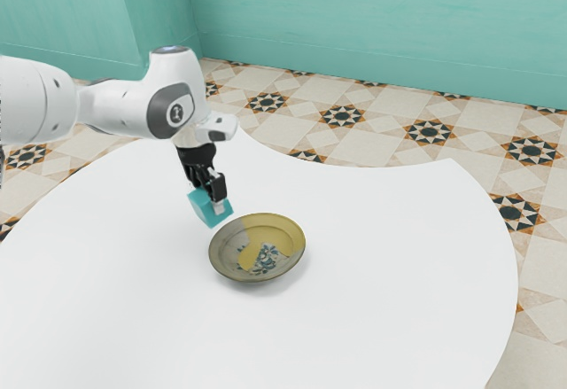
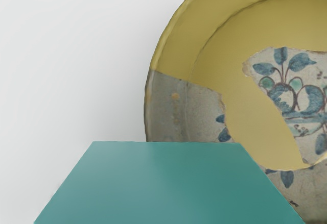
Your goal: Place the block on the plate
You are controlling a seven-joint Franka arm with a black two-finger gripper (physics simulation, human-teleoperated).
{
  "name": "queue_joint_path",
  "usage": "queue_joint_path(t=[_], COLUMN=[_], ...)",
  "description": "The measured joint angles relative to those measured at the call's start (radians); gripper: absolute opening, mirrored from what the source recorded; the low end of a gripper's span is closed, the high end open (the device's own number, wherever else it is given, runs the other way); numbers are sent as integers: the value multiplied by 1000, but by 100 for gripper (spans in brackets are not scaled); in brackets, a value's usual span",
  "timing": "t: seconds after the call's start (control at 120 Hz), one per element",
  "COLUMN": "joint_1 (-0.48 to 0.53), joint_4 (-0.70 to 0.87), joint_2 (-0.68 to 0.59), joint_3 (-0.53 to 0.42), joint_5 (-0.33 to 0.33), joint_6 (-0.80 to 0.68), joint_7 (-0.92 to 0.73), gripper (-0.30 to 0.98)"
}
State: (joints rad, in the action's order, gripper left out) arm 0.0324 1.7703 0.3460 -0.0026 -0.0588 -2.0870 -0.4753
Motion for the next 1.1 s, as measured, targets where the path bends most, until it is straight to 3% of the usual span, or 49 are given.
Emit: queue_joint_path(t=[0.292,0.45,0.642,0.85,1.1], joint_1=[-67,-68,-74,-111,-113], joint_4=[0,0,4,-10,-141], joint_2=[97,109,6,-107,-125], joint_3=[-59,-71,-90,-84,-87], joint_5=[-7,-1,4,74,108], joint_6=[-53,-72,-58,12,151], joint_7=[5,4,2,2,1], gripper=[36,51,62,66,68])
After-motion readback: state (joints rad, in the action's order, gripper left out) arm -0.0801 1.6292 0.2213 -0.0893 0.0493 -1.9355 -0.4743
